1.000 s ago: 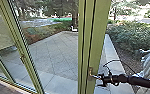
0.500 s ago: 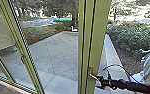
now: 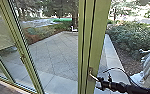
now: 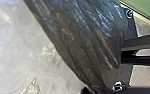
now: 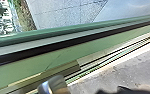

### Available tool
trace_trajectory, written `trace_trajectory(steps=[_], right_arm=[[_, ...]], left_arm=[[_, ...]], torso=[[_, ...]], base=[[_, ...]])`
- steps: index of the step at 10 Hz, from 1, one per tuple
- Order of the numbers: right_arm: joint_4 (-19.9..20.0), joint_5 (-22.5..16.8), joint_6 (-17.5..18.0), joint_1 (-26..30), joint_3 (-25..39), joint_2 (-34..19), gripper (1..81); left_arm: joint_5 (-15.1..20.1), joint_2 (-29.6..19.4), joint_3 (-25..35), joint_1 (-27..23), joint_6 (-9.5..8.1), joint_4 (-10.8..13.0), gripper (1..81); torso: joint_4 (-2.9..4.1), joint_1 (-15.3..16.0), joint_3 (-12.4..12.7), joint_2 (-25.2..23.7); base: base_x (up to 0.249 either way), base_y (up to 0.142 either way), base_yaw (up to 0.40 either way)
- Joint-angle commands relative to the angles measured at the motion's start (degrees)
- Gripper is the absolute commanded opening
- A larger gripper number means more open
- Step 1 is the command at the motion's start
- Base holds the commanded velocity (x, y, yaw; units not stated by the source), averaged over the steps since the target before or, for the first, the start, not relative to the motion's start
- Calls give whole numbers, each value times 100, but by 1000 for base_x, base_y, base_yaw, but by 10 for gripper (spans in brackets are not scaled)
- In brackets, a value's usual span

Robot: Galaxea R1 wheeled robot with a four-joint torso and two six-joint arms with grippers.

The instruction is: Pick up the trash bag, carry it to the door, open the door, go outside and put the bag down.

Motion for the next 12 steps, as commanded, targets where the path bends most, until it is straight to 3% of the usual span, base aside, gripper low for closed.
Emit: trace_trajectory(steps=[1,4,8,9,12], right_arm=[[-300,-1516,-6,-49,-222,227,811],[-618,-1428,-6,-93,-470,395,811],[-750,-1418,-6,-23,-479,360,811],[-768,-1410,-6,3,-505,351,811],[-803,-1304,-6,56,-505,290,811]], left_arm=[[369,-65,-33,-101,0,-15,10],[369,-66,-33,-83,0,-15,10],[369,-57,-33,-74,0,3,10],[369,-66,-33,-74,0,-6,10],[369,-83,-33,-65,0,-6,10]], torso=[[0,0,0,0],[-2,-2,2,0],[-2,-5,5,-2],[-2,-5,-497,-2],[-2,-9,-757,-9]], base=[[0,0,0],[0,0,0],[0,0,0],[0,0,0],[0,0,0]])
